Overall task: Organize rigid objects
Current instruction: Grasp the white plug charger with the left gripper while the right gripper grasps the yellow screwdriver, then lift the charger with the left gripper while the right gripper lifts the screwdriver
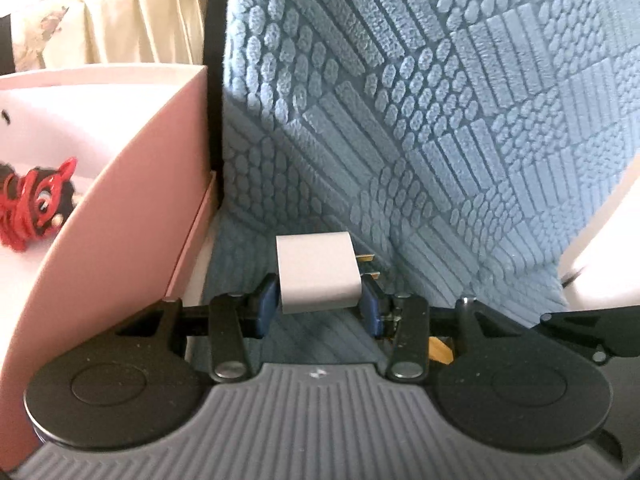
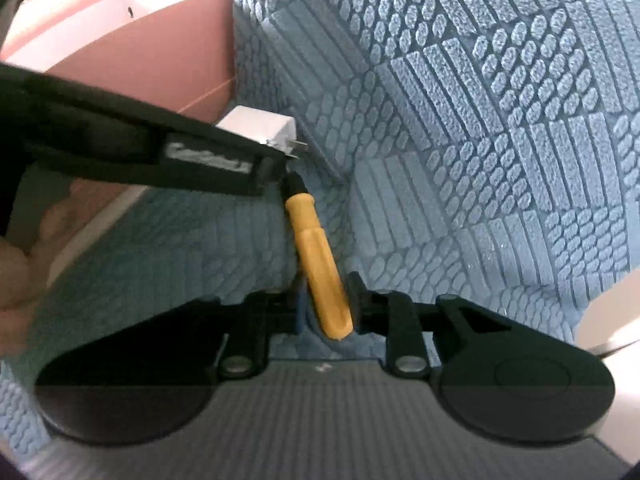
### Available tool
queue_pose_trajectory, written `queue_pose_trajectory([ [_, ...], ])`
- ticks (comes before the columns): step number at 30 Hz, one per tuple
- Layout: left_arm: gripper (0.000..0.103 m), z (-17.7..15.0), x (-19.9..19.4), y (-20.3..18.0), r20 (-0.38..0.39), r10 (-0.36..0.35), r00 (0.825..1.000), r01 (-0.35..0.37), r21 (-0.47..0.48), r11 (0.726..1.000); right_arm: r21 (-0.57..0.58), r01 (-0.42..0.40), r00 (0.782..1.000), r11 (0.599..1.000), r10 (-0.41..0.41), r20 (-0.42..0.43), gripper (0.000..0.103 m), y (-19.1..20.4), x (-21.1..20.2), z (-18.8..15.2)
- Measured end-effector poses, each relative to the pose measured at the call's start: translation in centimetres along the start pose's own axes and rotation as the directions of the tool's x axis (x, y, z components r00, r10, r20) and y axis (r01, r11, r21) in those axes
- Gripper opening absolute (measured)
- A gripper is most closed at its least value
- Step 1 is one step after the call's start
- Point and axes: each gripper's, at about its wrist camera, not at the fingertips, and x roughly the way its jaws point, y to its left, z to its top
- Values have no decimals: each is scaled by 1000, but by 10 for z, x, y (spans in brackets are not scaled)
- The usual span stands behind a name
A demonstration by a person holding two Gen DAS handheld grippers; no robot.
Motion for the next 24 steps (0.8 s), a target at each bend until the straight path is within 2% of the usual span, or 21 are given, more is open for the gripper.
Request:
queue_pose_trajectory([
  [13, 49, -32, -61, 5, 5, -32, 999, 32, -18, 999, 6, 37, 998, 999, -37, -48, 23, 15, -24, -28],
  [18, 49, -56, -69, 3, -4, -36, 999, 36, -14, 999, 86, 63, 997, 994, -59, -52, 22, 10, -30, -41],
  [24, 49, -80, -75, -4, -2, -49, 999, 49, -3, 999, 179, 35, 999, 983, -31, -27, 21, 7, -58, -52],
])
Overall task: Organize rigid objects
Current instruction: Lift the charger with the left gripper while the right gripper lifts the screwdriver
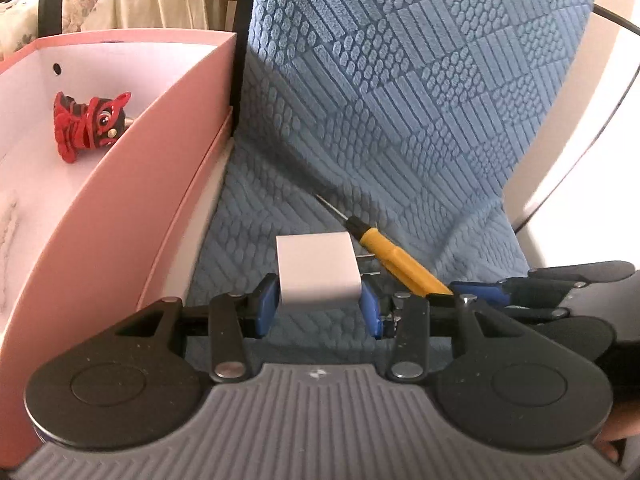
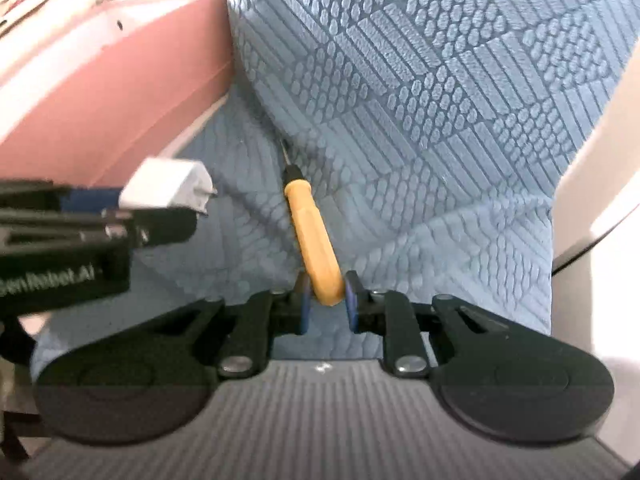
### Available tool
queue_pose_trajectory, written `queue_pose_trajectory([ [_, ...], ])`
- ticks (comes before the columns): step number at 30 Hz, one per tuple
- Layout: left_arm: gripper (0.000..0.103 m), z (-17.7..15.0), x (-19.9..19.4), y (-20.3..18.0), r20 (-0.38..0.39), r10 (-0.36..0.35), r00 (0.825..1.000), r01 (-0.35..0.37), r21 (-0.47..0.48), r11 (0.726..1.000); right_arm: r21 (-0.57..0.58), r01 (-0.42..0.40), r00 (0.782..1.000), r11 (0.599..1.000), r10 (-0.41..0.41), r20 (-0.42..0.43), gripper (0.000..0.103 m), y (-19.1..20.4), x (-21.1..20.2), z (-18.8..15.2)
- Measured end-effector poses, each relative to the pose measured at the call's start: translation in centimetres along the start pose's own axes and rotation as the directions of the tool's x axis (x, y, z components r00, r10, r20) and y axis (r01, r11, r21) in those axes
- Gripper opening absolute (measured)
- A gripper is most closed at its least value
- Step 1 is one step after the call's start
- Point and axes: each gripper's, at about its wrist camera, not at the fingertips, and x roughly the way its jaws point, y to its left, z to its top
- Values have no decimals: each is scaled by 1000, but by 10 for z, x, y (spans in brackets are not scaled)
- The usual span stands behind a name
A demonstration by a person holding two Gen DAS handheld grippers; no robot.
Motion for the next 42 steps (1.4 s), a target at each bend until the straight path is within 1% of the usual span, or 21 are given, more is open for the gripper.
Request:
queue_pose_trajectory([
  [3, 49, -10, -8, 1, -5, -16, 1000, 16, 8, 1000, 30, -12, 1000, 999, 12, 12, 21, 10, -26, -27],
  [6, 50, -19, -15, 2, -9, -29, 1000, 29, 14, 999, 56, -4, 1000, 998, 3, 13, 21, 17, -46, -43],
  [9, 50, -25, -19, 3, -10, -41, 999, 41, 22, 999, 71, 16, 1000, 997, -17, 11, 21, 23, -56, -50],
  [12, 50, -28, -25, 1, -17, -61, 998, 62, 84, 995, 96, 40, 999, 995, -41, 8, 21, 31, -58, -60],
  [15, 50, -31, -29, 6, -25, -69, 997, 71, 97, 993, 140, 57, 998, 989, -57, -3, 21, 38, -59, -69],
  [18, 50, -35, -33, 7, -36, -76, 996, 80, 117, 990, 159, 63, 998, 985, -63, -9, 20, 50, -60, -82],
  [21, 50, -35, -37, 11, -25, -95, 995, 97, 94, 991, 177, 71, 997, 982, -68, -21, 20, 58, -64, -91],
  [23, 50, -35, -39, 13, -24, -111, 994, 112, 89, 990, 173, 94, 996, 980, -91, -22, 20, 62, -69, -96],
  [27, 50, -43, -41, 17, -32, -115, 993, 117, 72, 990, 189, 100, 995, 977, -94, -41, 20, 66, -77, -106],
  [29, 50, -47, -40, 17, -42, -112, 993, 115, 80, 990, 186, 107, 994, 977, -100, -47, 20, 69, -77, -110],
  [33, 50, -48, -38, 19, -46, -118, 992, 121, 72, 990, 174, 124, 992, 977, -116, -52, 21, 72, -71, -111],
  [37, 50, -50, -38, 23, -38, -104, 994, 106, 67, 992, 229, 108, 994, 967, -105, -29, 22, 63, -68, -107],
  [38, 50, -49, -38, 24, -39, -102, 994, 104, 61, 993, 248, 98, 995, 964, -96, -23, 24, 59, -68, -105],
  [39, 50, -49, -37, 26, -41, -100, 994, 103, 55, 993, 269, 86, 996, 959, -85, -15, 29, 56, -67, -104],
  [42, 50, -48, -36, 28, -40, -99, 994, 101, 51, 994, 306, 90, 995, 948, -99, 13, 38, 50, -65, -102],
])
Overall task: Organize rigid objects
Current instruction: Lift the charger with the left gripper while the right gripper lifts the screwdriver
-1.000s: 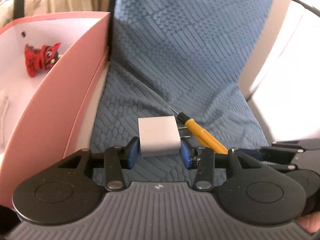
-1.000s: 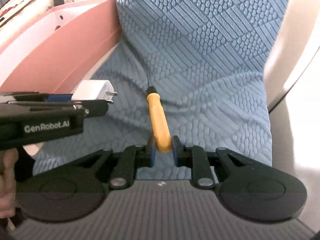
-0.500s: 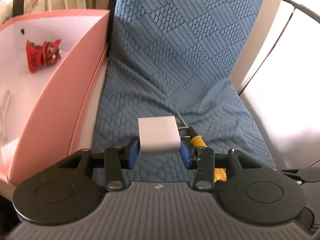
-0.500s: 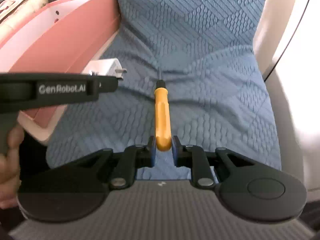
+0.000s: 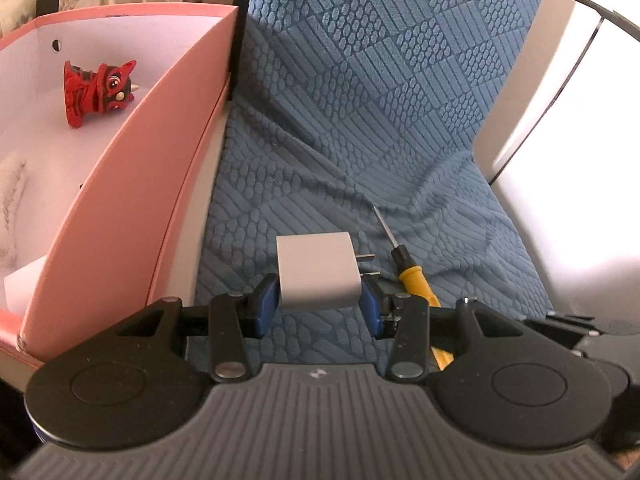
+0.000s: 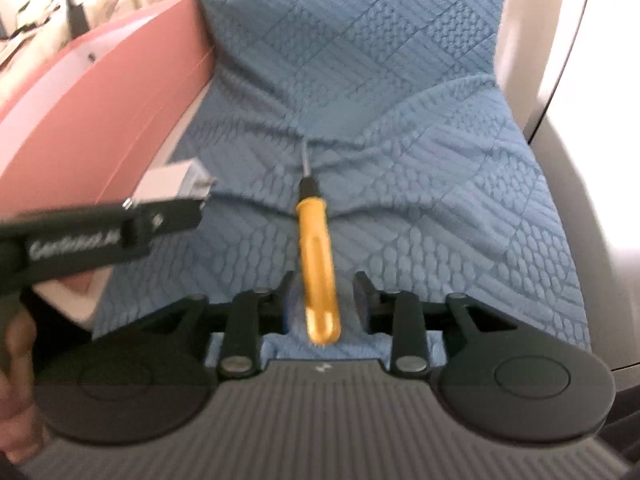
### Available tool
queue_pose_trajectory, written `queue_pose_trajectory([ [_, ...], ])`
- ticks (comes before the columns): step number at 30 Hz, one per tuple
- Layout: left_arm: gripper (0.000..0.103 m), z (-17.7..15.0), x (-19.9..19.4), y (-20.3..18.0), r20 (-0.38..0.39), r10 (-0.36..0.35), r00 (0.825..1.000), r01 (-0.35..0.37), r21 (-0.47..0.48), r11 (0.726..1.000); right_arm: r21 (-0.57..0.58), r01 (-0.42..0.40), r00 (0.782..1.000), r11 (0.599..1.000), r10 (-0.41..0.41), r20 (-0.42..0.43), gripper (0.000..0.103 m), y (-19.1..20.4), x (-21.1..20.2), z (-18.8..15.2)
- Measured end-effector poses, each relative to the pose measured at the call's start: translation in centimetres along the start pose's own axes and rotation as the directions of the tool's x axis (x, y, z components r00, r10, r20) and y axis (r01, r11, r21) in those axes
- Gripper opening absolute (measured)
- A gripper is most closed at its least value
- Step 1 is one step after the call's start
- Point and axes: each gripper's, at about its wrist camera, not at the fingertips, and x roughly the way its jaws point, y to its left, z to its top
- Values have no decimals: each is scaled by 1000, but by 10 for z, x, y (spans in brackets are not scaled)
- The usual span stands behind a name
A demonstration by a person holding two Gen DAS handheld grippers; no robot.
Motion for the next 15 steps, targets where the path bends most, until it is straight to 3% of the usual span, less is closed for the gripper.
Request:
queue_pose_trajectory([
  [6, 50, 1, 1, 1, 0, -4, 1000, 4, -3, 1000, -15, -27, 998, 1000, 28, 48, 42, 0, 7, 10],
  [15, 50, 2, 3, 3, -2, -5, 1000, 5, -15, 1000, -108, -19, 999, 994, 22, 31, 39, 8, 25, 18],
])
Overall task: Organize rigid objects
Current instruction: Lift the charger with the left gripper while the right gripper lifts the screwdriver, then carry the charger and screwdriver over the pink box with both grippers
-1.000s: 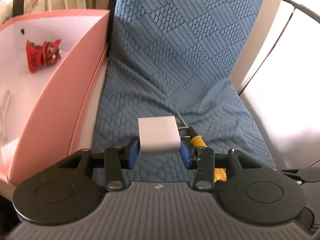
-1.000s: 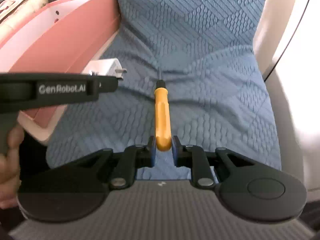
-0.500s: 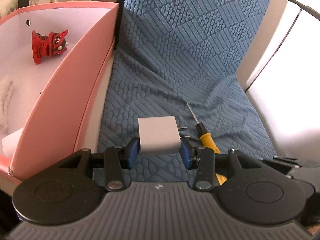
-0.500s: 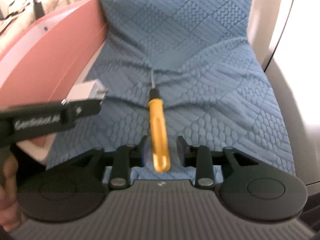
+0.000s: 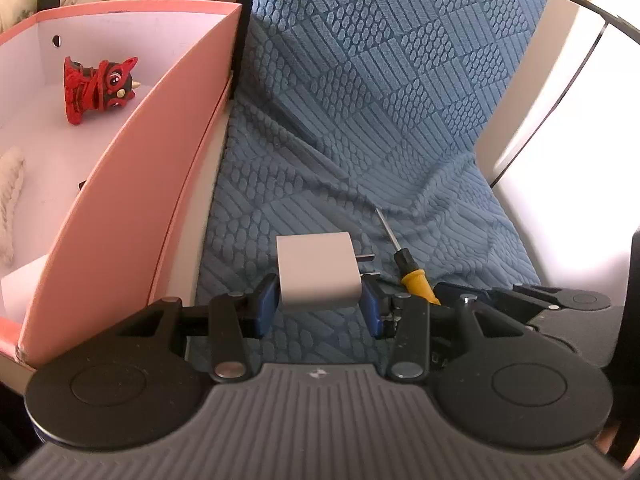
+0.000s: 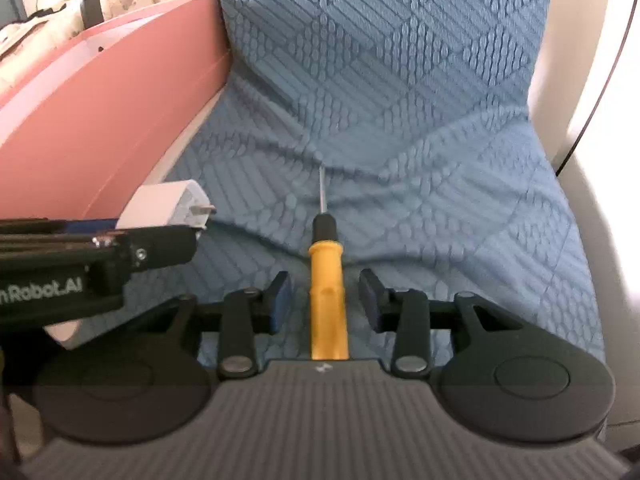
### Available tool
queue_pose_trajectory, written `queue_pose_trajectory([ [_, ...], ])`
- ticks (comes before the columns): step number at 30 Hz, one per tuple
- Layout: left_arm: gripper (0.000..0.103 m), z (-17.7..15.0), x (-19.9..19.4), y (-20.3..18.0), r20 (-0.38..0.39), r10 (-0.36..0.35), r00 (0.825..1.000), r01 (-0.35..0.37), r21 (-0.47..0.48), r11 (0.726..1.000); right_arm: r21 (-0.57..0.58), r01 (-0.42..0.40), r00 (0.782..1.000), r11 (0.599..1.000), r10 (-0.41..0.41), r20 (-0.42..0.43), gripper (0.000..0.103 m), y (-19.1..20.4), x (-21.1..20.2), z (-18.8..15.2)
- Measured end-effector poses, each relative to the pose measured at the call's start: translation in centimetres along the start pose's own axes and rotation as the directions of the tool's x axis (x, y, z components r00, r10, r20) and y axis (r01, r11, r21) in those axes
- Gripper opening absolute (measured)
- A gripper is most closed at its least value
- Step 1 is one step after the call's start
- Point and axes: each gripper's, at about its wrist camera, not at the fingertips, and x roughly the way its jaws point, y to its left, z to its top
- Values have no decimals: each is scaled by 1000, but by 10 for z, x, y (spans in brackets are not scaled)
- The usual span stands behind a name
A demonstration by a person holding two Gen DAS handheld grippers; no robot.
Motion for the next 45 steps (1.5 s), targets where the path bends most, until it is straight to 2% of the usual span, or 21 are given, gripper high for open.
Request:
queue_pose_trajectory([
  [1, 50, 0, 0, 0, 0, 0, 1000, 0, -2, 1000, -14, 2, 1000, 1000, -2, 1, 38, 1, 0, 1],
  [3, 50, 0, 0, 1, 1, -3, 1000, 3, -6, 1000, -19, -8, 1000, 1000, 8, 0, 26, 3, 0, 2],
  [5, 50, 0, -1, 1, 2, -5, 1000, 5, -7, 1000, -37, 6, 1000, 999, -6, 0, 22, 5, 0, 2],
  [12, 50, 2, -7, 2, 17, -16, 1000, 16, -8, 1000, -12, 29, 999, 1000, -29, -20, 21, 3, -2, 2],
  [21, 50, 3, -14, 6, 25, -17, 1000, 17, -25, 1000, 40, 31, 1000, 999, -31, -2, 21, 2, -19, 5],
  [33, 50, 17, -36, -2, 52, -72, 996, 73, -30, 997, 68, 25, 999, 997, -28, 39, 21, 4, -50, 21],
  [35, 50, 21, -40, -3, 51, -49, 997, 51, -24, 998, 68, 19, 999, 998, -22, 50, 21, 5, -57, 25],
  [45, 50, 47, -68, 7, 93, -61, 994, 66, -54, 996, 121, -42, 994, 992, 29, 104, 21, 4, -85, 48],
])
